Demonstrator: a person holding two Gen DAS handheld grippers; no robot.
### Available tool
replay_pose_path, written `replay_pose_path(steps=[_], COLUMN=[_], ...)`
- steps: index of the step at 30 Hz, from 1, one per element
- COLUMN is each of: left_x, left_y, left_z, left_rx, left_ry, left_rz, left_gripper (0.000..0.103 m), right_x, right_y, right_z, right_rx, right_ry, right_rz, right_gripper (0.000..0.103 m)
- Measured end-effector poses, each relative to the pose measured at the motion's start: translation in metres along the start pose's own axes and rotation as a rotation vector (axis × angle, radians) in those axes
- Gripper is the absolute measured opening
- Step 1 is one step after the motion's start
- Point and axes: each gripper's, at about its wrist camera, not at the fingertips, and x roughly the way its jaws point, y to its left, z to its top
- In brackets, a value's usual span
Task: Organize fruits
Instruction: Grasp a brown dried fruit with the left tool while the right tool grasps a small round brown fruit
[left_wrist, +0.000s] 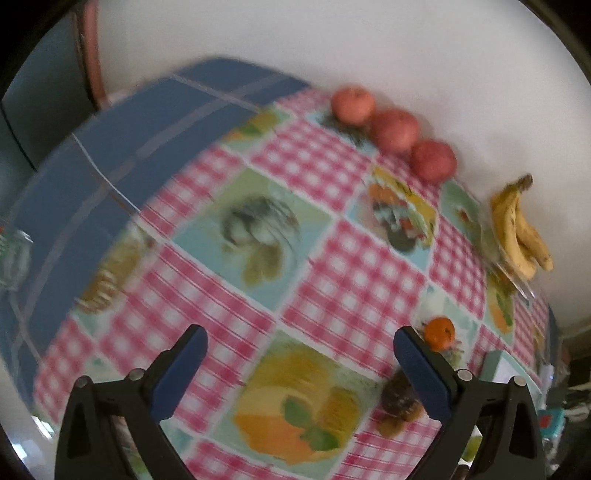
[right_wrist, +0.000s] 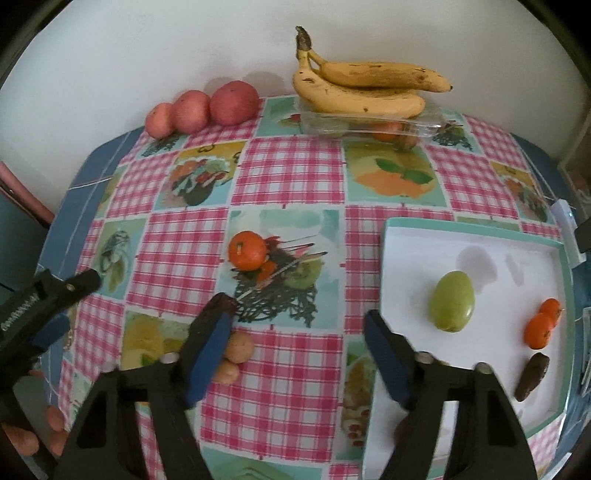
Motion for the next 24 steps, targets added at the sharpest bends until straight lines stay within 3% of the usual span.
replay_pose_path(steps=[4, 8, 13, 15, 18, 24], left_x=[0.024, 0.032, 0.043, 0.046, 0.052, 0.055], left_y=[-0.012, -0.029, -0.049, -0.055, -0.066, -0.081], left_z=[-0.009, -0.017, -0.025, -0.029, -0.035, -0.044], left_rx=[0.010, 0.037, 0.090, 0.105, 0.135, 0.182], left_ry=[0.100, 0.133, 0.176, 0.192, 0.220, 0.245], left_rz=[-0.064, -0.130, -0.165, -0.176, -0.190, -0.196], left_gripper=[0.090, 0.086, 0.079, 0.067, 0.058, 0.047], right_x=[0.002, -0.001, -0.004, -0.006, -0.009, -0.011], right_y=[-0.009, -0.019, -0.036, -0.041, -0.048, -0.053], right_z=[0.000, 0.002, 0.004, 0.005, 0.005, 0.005], right_rx=[0.017, 0.040, 0.068, 0.074, 0.083, 0.081], right_ry=[0.007, -0.002, -0.009, -0.013, -0.018, -0.020], right_rz=[-0.015, -0.018, -0.036, -0.045, -0.050, -0.056], right_gripper=[0.069, 0.069, 0.069, 0.069, 0.069, 0.069])
